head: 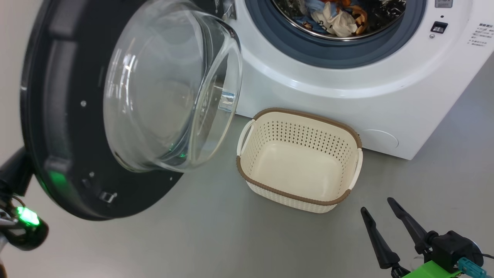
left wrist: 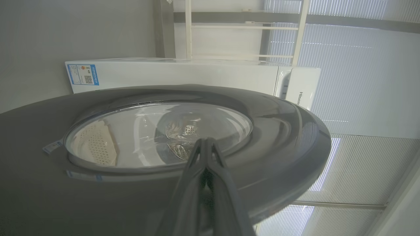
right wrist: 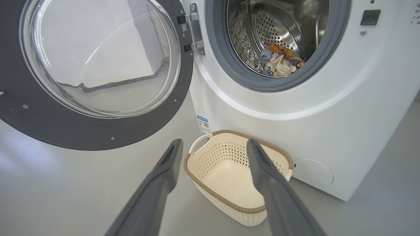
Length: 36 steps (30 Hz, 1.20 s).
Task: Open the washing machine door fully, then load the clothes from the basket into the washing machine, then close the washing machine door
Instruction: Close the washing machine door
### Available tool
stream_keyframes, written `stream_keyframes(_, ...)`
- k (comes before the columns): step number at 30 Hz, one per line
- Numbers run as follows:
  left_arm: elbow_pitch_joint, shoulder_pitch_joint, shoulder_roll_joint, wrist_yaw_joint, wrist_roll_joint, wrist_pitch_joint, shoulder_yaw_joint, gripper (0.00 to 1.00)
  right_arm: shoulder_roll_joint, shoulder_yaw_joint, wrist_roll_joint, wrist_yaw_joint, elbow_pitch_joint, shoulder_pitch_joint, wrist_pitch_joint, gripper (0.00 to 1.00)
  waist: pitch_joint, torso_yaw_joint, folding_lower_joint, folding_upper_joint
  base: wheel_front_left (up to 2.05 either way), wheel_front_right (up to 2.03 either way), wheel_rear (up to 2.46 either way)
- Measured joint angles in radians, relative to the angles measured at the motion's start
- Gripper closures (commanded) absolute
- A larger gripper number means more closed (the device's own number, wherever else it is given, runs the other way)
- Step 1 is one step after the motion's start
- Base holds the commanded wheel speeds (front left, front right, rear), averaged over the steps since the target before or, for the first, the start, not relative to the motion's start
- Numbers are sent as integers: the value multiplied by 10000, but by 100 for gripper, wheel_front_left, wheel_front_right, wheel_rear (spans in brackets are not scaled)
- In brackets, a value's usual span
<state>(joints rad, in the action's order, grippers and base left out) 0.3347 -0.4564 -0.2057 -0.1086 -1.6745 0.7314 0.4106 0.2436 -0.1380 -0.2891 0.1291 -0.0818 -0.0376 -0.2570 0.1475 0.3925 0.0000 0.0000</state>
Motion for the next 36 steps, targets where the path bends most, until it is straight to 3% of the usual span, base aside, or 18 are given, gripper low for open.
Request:
stream_keyframes(10, -2863, 1382, 1028, -803, -548, 449, -288, 100, -414, -17, 0, 0, -46, -18, 0, 0, -268, -252, 0, 0, 0, 0, 0)
stream_keyframes(19, -4631, 1991, 1613, -989, -909, 270, -1438, 100, -571, -46, 0, 0, -115, -34, 2, 0, -487, -750, 0, 0, 0, 0, 0)
stream_keyframes(24, -4830, 2255, 1655, -541, -1093, -345, -2462, 100, -591, -65, 0, 0, -123, -43, 2, 0, -593, -1104, 0, 0, 0, 0, 0)
stream_keyframes(36, -3856, 2280, 1639, 757, -2186, -2150, -4406, 100, -583, -125, 0, 0, -167, -266, 2, 0, -794, -2121, 0, 0, 0, 0, 0)
